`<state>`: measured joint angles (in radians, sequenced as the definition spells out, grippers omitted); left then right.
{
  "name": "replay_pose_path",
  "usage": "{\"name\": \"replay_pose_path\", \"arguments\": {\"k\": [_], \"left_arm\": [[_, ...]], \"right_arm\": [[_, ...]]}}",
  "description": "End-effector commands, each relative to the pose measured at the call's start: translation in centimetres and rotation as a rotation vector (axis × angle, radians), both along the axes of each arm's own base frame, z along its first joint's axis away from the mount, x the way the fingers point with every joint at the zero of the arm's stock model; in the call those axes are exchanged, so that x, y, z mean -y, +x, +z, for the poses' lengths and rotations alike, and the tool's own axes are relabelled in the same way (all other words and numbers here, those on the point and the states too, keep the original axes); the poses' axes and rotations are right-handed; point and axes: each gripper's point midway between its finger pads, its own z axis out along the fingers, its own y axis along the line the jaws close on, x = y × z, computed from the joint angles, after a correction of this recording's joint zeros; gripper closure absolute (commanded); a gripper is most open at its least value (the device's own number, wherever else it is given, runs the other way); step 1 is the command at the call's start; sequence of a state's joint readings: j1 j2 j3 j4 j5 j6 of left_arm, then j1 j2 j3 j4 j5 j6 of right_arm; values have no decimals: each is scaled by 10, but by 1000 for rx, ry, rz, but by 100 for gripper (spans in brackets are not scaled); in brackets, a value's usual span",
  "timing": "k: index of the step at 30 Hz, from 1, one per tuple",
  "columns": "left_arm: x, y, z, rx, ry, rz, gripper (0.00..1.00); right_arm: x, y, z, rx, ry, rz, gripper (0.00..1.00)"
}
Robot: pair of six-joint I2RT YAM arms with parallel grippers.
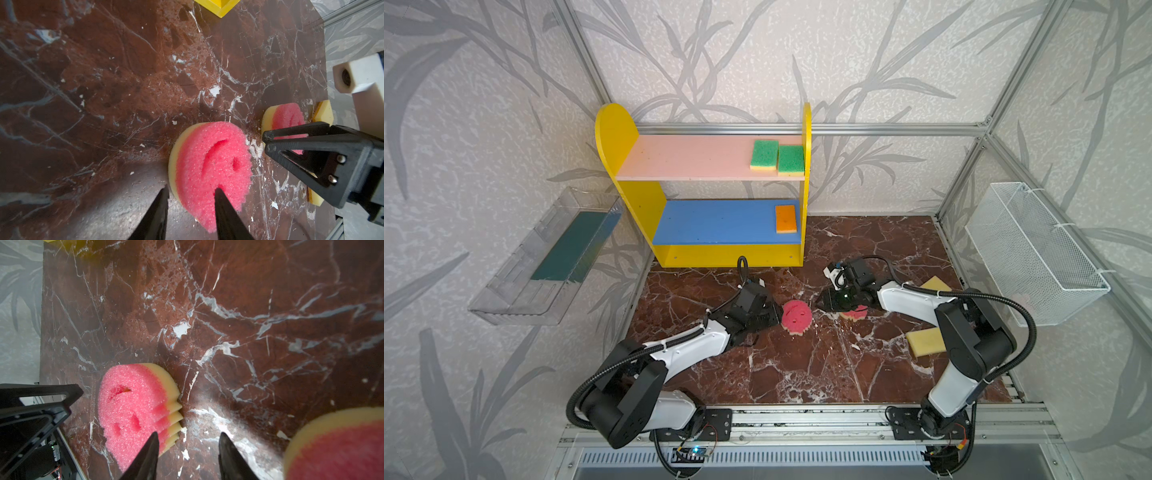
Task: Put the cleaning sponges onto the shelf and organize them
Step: 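Grasp a pink smiley sponge with the left gripper and lift it toward the shelf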
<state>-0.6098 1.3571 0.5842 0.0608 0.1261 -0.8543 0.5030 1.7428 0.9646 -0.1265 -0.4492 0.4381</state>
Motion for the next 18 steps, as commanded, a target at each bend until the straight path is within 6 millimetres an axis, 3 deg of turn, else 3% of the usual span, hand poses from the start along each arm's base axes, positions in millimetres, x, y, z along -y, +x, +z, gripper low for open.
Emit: {"name": "replay_pose_path", "arguments": {"k": [1,8,18], "left_arm": [[3,-2,-9,-4,-12,28,64],[7,-3,-14,-13,-20,26,64],[10,-3,-28,-31,-38,40,74]], "right_arm": [[-11,2,3,-1,49,25,56],[-15,-1,-3,-13,50,36,57],[-16,-4,-6,-16,46,43,57]]}}
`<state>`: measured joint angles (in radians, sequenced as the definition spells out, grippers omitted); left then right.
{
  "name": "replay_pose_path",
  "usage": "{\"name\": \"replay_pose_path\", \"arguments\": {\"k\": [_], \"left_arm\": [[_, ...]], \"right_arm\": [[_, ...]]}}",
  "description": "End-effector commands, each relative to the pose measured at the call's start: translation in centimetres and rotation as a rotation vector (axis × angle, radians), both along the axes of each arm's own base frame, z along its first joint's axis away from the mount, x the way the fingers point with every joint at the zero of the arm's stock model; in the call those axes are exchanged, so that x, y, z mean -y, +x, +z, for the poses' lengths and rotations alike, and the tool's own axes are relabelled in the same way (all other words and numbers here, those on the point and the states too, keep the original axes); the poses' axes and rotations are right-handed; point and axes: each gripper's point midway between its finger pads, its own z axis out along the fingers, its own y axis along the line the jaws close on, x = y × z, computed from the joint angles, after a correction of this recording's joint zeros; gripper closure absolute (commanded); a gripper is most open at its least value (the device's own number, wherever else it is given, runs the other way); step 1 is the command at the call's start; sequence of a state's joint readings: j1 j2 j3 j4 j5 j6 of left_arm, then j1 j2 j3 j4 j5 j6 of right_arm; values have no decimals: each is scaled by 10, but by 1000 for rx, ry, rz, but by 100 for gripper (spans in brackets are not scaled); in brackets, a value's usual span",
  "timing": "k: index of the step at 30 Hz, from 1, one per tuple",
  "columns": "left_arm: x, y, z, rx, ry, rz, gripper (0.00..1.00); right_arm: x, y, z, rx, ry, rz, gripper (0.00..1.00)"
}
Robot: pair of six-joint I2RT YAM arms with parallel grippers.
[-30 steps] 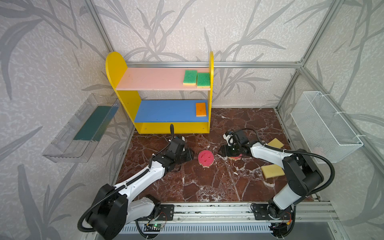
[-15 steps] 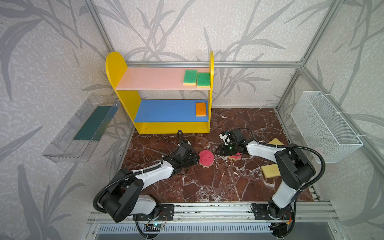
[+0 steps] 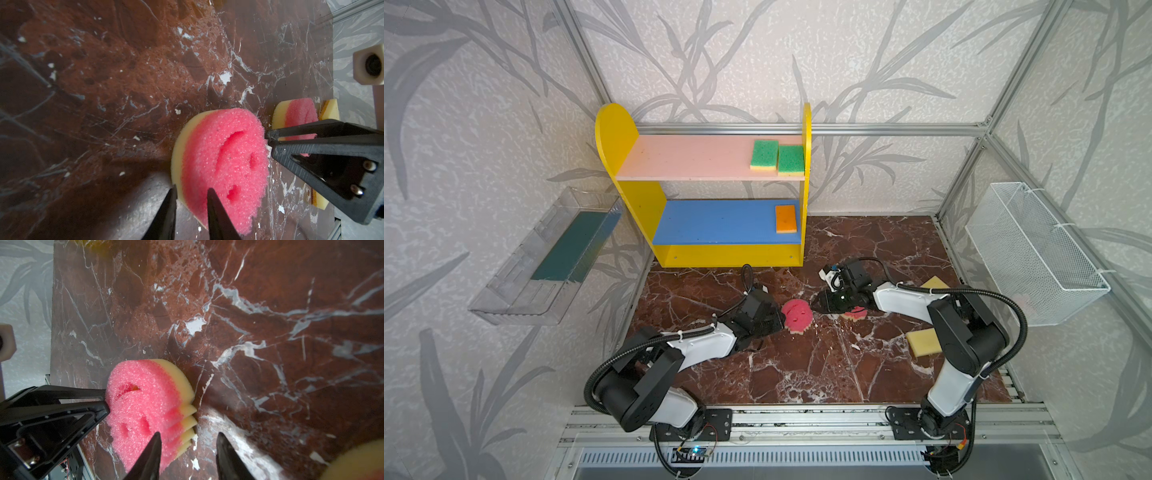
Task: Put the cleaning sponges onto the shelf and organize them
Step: 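Grasp a pink smiley sponge with the left gripper and lift it toward the shelf, then set the pink sponge on the blue shelf edge and open the left gripper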
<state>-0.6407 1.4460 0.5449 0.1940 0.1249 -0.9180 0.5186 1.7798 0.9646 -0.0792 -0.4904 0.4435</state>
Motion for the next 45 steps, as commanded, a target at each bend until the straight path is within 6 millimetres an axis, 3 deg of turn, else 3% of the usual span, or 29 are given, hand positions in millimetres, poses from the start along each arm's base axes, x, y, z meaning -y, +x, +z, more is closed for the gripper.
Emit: {"name": "replay_pose_path", "arguments": {"k": [1,6,10,15,21,29,33,45], "left_arm": [[-2,0,-6,-5,-2,30,75],[-2,1,-3,4,-6,34,84],[-1,1,0,9,-15,38,100],[-5,0,4,11,-7,56,100],[-9,1,15,27,-26,83,100],[-51,15,44,116,-22,318,100],[-67,28,53,132,-70,439,100],[-85,79,62,175,-152,594,100]], "right_arm": [[-4,-1,0,-4,11,8,57],[-6,-2,-1,-9,14,11,57],[-6,-3,-3,-13,16,9,57],[-7,-1,1,-5,23,3,57],[-4,7,20,31,39,-21,51],[20,15,67,110,105,-99,48],[32,12,81,135,122,-126,47],[54,-3,110,189,152,-188,48]]}}
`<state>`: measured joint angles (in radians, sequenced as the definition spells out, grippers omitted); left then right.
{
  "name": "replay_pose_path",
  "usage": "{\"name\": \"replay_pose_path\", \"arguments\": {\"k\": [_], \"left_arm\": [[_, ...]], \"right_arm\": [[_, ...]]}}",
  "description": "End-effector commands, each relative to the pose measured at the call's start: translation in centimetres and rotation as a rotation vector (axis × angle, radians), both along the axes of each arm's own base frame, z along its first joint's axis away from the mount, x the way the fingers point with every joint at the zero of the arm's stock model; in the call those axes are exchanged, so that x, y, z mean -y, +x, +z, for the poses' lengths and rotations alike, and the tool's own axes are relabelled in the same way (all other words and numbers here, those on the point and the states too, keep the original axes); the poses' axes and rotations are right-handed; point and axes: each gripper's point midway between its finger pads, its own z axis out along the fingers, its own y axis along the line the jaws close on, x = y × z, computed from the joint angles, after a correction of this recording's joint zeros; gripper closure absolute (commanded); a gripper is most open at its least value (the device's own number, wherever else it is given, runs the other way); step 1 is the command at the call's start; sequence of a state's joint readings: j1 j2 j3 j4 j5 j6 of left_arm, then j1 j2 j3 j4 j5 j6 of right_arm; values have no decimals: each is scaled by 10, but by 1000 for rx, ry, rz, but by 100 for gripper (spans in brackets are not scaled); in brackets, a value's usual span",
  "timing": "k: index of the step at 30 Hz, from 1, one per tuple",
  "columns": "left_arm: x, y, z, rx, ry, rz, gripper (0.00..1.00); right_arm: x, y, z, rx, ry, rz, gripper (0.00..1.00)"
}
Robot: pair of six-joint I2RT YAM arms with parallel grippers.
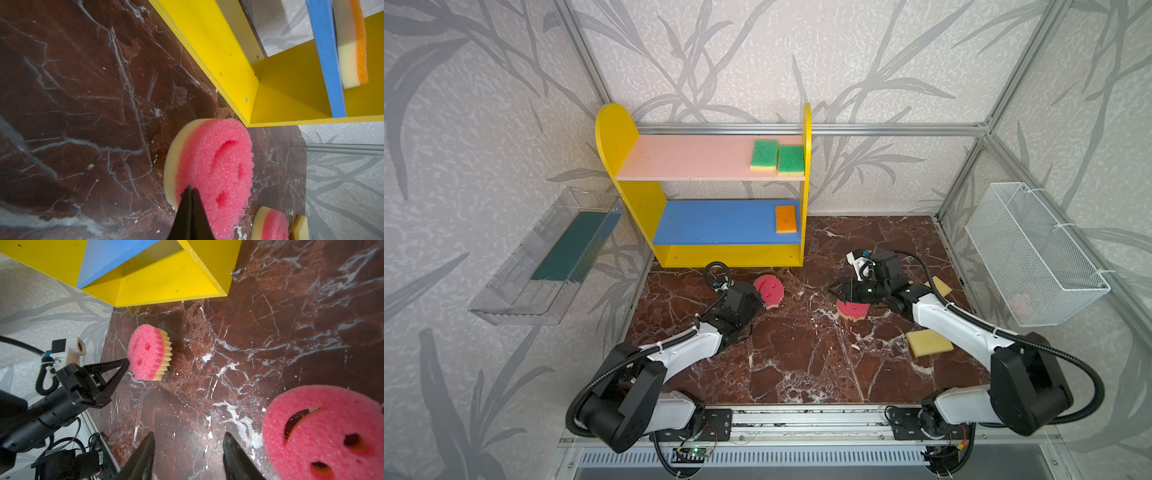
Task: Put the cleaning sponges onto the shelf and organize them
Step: 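Set the pink sponge on the blue shelf edge and open the left gripper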
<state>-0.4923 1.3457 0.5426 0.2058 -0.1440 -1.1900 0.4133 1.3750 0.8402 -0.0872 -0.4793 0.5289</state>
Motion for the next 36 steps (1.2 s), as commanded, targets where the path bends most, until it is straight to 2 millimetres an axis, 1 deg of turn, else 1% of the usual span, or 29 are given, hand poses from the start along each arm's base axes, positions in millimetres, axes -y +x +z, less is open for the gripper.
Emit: {"name": "replay_pose_path", "arguments": {"k": [1,4,7,11,13,19,25,28,30,33,36], "left_arm": [[-3,28,25,98,-49,77,100],[-5,42,30,133,-67,105,100],[-3,55,34,148,-76,112,100],[4,73,31,153,-95,122,100],[7,81,26,153,-105,127,100],[20,110,20,174,-133,125,100],[23,133,25,196,-131,137,100],[29,145,25,193,-129,130,100],[33,152,25,195,-134,124,100],[36,160,22,191,-129,124,100],[38,167,21,187,-123,122,100]], "right_arm": [[6,-4,8,-1,28,-16,48],[6,-7,16,6,43,-9,48],[7,-8,20,7,52,-3,48],[8,-8,23,8,68,-6,48],[9,-7,23,14,74,-8,48],[8,-5,19,29,98,-11,48],[6,-6,11,13,100,2,47],[6,-7,10,16,101,5,39],[6,-7,10,19,101,7,32],[7,-8,13,31,101,7,23],[9,-9,13,38,97,3,18]]}}
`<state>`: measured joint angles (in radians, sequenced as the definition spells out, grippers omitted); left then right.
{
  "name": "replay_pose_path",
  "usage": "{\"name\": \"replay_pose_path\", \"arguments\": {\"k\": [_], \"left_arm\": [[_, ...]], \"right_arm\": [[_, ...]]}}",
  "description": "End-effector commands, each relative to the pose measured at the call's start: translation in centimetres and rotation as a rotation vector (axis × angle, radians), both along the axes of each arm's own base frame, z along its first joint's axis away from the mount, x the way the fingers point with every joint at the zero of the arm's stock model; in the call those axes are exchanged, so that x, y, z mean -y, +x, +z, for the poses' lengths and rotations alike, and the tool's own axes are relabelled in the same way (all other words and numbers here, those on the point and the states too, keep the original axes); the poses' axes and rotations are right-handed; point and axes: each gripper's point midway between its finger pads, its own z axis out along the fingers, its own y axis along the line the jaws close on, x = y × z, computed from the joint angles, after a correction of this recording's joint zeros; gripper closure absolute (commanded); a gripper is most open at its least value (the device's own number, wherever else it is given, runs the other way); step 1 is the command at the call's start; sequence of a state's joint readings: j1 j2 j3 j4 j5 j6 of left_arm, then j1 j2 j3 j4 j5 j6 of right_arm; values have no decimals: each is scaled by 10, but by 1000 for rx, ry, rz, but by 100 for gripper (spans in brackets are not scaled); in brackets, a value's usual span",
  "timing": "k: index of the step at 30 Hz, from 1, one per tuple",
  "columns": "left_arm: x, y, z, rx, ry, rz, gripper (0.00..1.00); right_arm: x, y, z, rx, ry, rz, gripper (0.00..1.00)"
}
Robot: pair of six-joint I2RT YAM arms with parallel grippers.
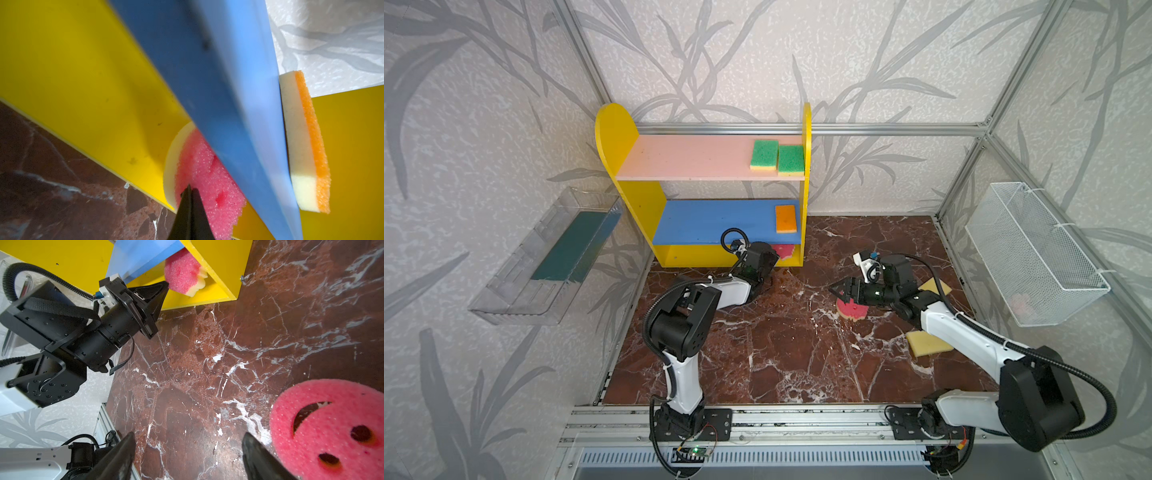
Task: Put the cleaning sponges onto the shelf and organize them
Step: 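Set the pink sponge on the blue shelf edge and open the left gripper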
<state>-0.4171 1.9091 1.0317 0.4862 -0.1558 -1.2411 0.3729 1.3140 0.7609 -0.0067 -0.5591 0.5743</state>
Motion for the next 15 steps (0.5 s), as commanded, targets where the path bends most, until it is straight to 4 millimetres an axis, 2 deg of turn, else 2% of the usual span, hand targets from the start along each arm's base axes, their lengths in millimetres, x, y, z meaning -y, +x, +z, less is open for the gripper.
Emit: {"name": "replay_pose_path", "arguments": {"k": [1,10,15], "left_arm": [[0,10,1,3,7,9,100],[18,22,-14,-30,-18,-41,100],[25,20,-22,-50,-17,-51,100]], "right_arm": [[2,-1,6,32,7,3,17],[2,0,4,35,6,2,16],[2,1,3,35,1,-2,16]]}}
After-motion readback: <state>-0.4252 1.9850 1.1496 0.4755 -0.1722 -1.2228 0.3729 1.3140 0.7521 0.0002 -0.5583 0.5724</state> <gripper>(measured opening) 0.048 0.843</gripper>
